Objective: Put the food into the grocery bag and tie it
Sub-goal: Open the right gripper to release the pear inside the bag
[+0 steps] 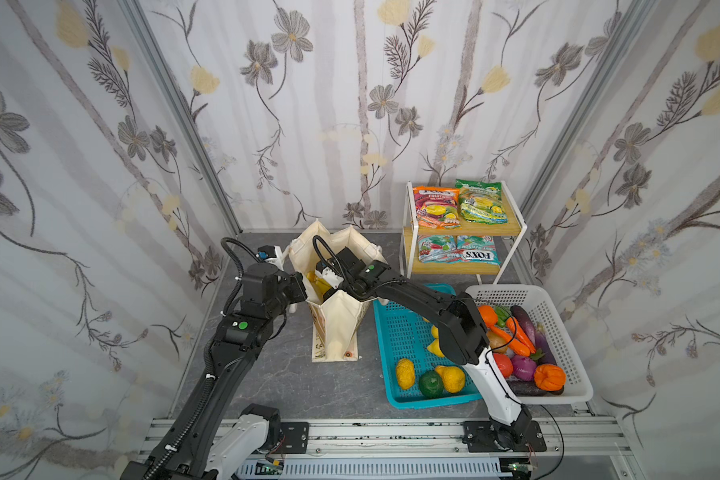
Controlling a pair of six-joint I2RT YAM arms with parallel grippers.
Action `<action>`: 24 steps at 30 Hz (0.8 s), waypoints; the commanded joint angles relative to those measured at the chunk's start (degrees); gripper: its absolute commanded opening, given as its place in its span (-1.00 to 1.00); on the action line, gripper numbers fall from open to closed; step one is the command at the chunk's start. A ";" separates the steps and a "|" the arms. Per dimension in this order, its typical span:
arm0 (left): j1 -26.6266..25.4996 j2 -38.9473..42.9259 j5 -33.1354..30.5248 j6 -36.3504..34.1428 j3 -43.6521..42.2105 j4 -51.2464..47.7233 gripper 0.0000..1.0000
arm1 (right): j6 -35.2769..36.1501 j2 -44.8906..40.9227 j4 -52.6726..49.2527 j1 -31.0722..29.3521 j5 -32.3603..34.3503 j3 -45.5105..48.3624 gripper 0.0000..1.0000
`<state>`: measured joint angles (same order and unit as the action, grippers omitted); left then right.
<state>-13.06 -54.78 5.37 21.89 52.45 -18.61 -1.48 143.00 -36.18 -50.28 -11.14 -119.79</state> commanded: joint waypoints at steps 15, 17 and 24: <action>0.05 2.47 0.31 -0.49 1.44 2.09 -0.21 | -3.47 -6.70 3.16 -0.83 5.38 -0.47 0.96; 0.13 2.97 0.11 -1.06 2.34 2.00 -0.04 | -3.83 -9.58 3.63 -0.84 5.46 -0.45 0.99; 0.64 5.11 -5.02 3.61 4.92 1.38 1.00 | -6.66 -17.57 3.45 -0.69 10.70 -0.33 0.99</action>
<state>-12.58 -50.43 3.77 22.94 55.92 -18.72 -6.33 127.59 -33.56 -50.98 -3.73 -120.09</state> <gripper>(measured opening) 0.989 0.995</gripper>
